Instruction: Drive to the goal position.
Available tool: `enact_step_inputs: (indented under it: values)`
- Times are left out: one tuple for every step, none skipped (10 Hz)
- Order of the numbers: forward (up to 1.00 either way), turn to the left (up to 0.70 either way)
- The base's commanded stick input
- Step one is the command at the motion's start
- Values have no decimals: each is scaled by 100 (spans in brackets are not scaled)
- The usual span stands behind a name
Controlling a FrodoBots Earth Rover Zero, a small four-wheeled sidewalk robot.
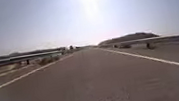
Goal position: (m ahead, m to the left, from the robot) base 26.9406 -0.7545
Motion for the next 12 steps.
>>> enact_step_inputs:
  values:
    - [70, 0]
    - [70, 0]
    - [70, 0]
    - [70, 0]
    - [70, 0]
    - [70, 0]
    - [70, 0]
    - [70, 0]
    - [70, 0]
    - [70, 0]
    - [70, 0]
    - [70, 0]
